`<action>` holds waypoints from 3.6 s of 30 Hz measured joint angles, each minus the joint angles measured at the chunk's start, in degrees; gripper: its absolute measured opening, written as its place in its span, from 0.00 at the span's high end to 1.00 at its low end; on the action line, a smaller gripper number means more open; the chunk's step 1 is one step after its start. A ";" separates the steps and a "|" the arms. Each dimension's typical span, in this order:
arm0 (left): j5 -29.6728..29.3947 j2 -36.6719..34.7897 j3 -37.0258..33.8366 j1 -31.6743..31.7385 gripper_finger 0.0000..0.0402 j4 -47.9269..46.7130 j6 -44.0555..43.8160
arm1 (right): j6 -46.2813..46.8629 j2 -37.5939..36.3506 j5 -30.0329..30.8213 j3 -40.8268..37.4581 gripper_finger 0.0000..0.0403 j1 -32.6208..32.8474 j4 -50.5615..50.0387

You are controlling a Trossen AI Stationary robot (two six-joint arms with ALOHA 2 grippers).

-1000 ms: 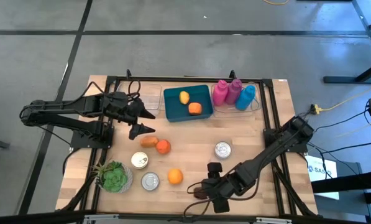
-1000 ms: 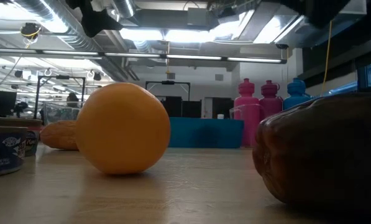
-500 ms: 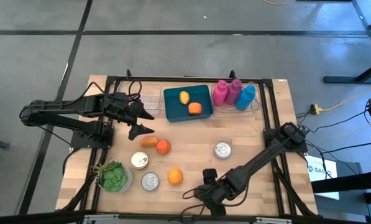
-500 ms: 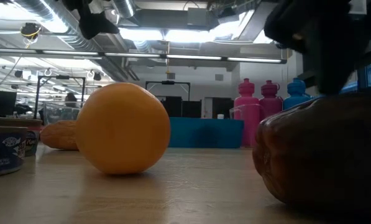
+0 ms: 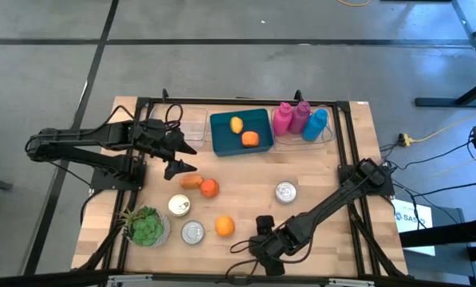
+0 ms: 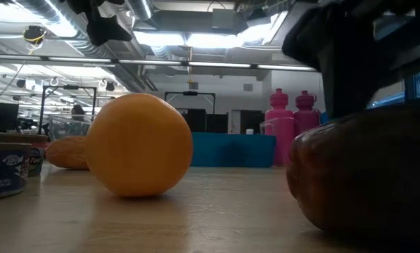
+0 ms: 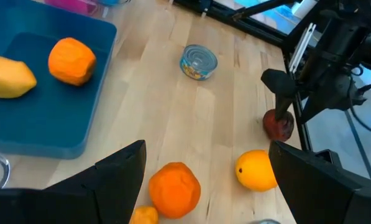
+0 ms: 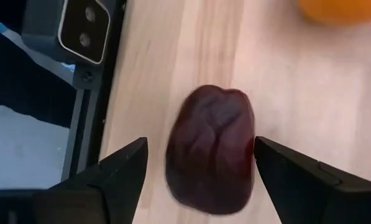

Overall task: Pick & Place Food Item
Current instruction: Put the apple into the blue bin

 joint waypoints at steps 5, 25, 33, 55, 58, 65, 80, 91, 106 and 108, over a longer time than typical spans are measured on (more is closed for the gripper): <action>0.00 0.00 0.00 0.00 0.18 -1.42 -0.62 | -0.03 3.24 -2.23 0.00 0.27 0.02 0.75; -0.02 0.00 0.00 0.00 0.18 -1.76 -1.11 | 6.73 5.46 -1.65 0.02 0.43 0.02 0.13; -0.02 0.00 0.00 0.00 0.18 -1.76 -1.01 | 14.20 1.20 3.93 -0.15 0.43 -0.21 -7.79; -0.03 0.02 0.00 0.00 0.18 5.99 -5.76 | 16.68 -22.43 22.56 -0.02 0.43 -19.98 -18.21; 1.64 0.77 0.00 -0.31 0.18 11.78 -6.59 | 13.96 -23.33 19.81 -0.02 0.43 -26.24 -17.81; 4.52 1.80 0.42 -2.06 0.18 14.61 -6.83 | 4.81 -23.32 10.27 -0.02 0.43 -39.47 -12.80; 2.82 1.86 0.44 -2.28 0.18 13.77 -8.51 | -5.70 -23.31 5.63 -0.02 0.44 -55.94 -8.02; 1.27 2.10 0.48 -0.39 0.18 14.13 -8.47 | -14.42 -16.98 4.21 1.40 0.44 -58.86 -6.67; 1.22 2.10 0.48 0.11 0.18 13.66 -8.11 | -20.68 -2.23 1.04 16.73 0.44 -58.73 -16.19; 1.22 2.10 0.48 0.11 0.18 13.67 -8.08 | -20.70 -0.74 0.97 17.40 0.44 -58.57 -17.67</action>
